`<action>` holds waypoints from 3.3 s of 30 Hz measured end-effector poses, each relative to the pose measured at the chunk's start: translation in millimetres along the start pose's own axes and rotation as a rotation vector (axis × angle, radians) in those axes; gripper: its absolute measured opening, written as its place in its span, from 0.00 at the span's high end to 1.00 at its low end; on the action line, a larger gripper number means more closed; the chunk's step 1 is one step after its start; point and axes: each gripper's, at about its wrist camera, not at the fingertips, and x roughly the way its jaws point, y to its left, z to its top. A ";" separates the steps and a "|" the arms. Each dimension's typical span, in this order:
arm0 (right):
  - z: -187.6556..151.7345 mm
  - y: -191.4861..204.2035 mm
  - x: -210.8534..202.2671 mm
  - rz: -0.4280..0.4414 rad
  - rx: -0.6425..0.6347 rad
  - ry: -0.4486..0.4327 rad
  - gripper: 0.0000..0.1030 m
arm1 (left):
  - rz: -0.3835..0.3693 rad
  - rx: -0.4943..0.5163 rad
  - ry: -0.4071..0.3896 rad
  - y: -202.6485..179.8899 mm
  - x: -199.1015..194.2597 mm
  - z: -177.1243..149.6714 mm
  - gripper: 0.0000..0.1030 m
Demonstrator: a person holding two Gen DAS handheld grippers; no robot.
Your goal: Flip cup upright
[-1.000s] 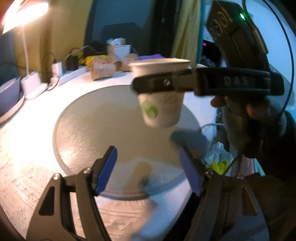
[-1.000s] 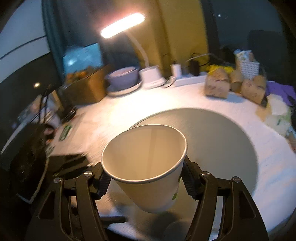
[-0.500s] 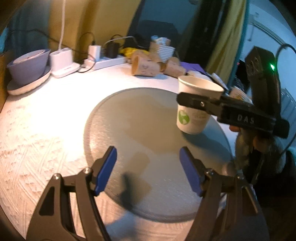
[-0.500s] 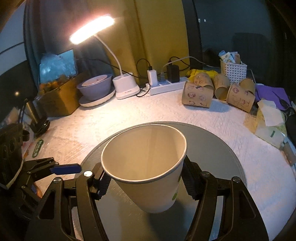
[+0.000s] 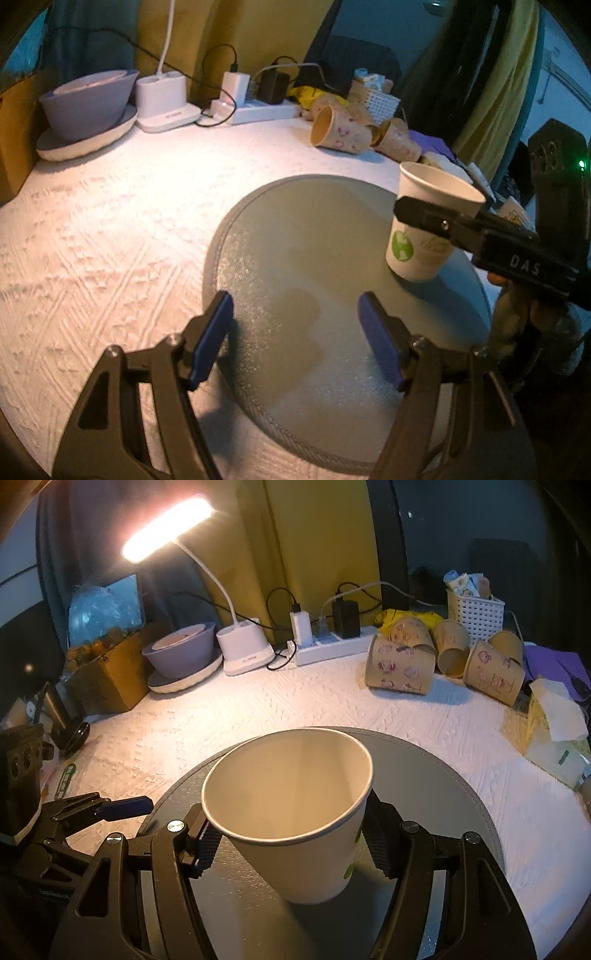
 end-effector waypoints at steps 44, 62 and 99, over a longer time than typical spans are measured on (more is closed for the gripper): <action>-55.7 26.2 -65.7 -0.080 0.016 0.005 0.31 | -0.014 0.078 -0.089 -44.8 -56.0 -30.6 0.30; -60.2 34.7 -145.7 -0.160 -0.003 -0.118 0.31 | 0.023 0.179 -0.227 -87.0 -113.5 -27.1 0.18; -37.1 76.3 -272.8 -0.234 -0.062 -0.396 0.25 | 0.067 0.244 -0.580 -119.9 -237.3 -18.1 0.17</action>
